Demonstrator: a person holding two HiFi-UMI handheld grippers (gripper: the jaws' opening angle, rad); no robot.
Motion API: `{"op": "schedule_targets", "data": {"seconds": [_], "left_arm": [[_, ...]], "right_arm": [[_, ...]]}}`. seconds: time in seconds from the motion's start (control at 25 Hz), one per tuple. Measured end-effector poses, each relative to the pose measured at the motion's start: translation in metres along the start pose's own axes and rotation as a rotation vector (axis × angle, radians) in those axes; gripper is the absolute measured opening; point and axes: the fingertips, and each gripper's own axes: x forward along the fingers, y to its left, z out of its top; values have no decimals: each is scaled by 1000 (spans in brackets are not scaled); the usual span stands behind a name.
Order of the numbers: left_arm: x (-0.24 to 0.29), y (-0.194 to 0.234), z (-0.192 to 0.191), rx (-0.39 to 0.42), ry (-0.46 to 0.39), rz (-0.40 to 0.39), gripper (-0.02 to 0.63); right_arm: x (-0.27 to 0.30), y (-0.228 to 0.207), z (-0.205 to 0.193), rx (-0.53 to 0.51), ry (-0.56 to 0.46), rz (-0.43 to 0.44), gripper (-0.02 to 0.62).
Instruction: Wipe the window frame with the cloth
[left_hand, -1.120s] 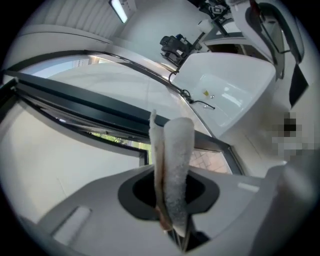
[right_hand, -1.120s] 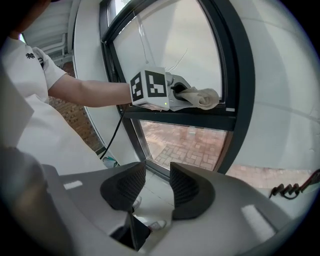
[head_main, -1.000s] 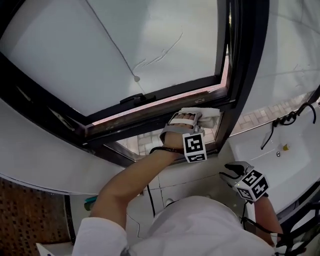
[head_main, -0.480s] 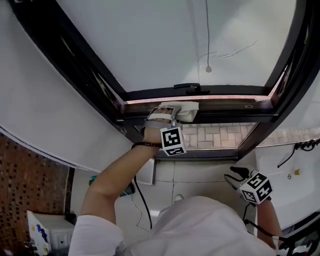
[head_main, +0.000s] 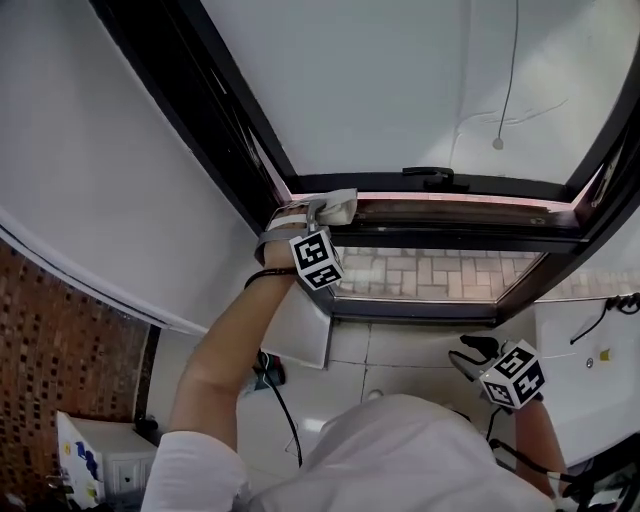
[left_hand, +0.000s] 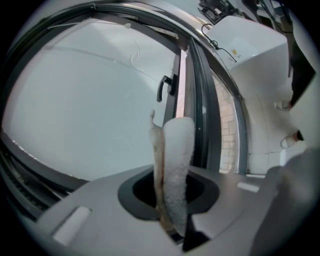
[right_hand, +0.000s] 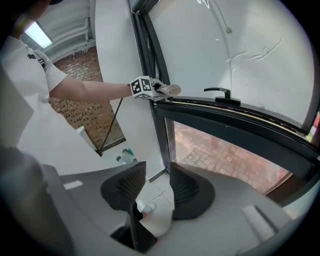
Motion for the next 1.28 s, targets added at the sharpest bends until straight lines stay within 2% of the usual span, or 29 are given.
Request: {"op": "schedule_targets", "data": {"seconds": [0.16, 0.4, 0.52, 0.8, 1.0, 1.2, 1.28], "left_arm": [[9, -14, -17, -22, -2, -32, 89], [8, -36, -16, -61, -52, -73, 89], [1, -43, -18, -104, -75, -77, 89], [-22, -65, -20, -125, -111, -68, 89], [-41, -95, -26, -155, -99, -112, 89], [-100, -138, -10, -284, -145, -171, 89], [-133, -156, 5, -370, -183, -207, 89]], "right_arm": [[8, 14, 3, 11, 11, -11, 152], [10, 26, -6, 65, 26, -51, 152], [9, 32, -14, 99, 37, -67, 152], [-2, 45, -41, 159, 86, -107, 152], [-9, 53, -49, 152, 75, -122, 152], [-32, 54, -59, 128, 33, -141, 152], [-47, 54, -66, 119, 13, -155, 152]]}}
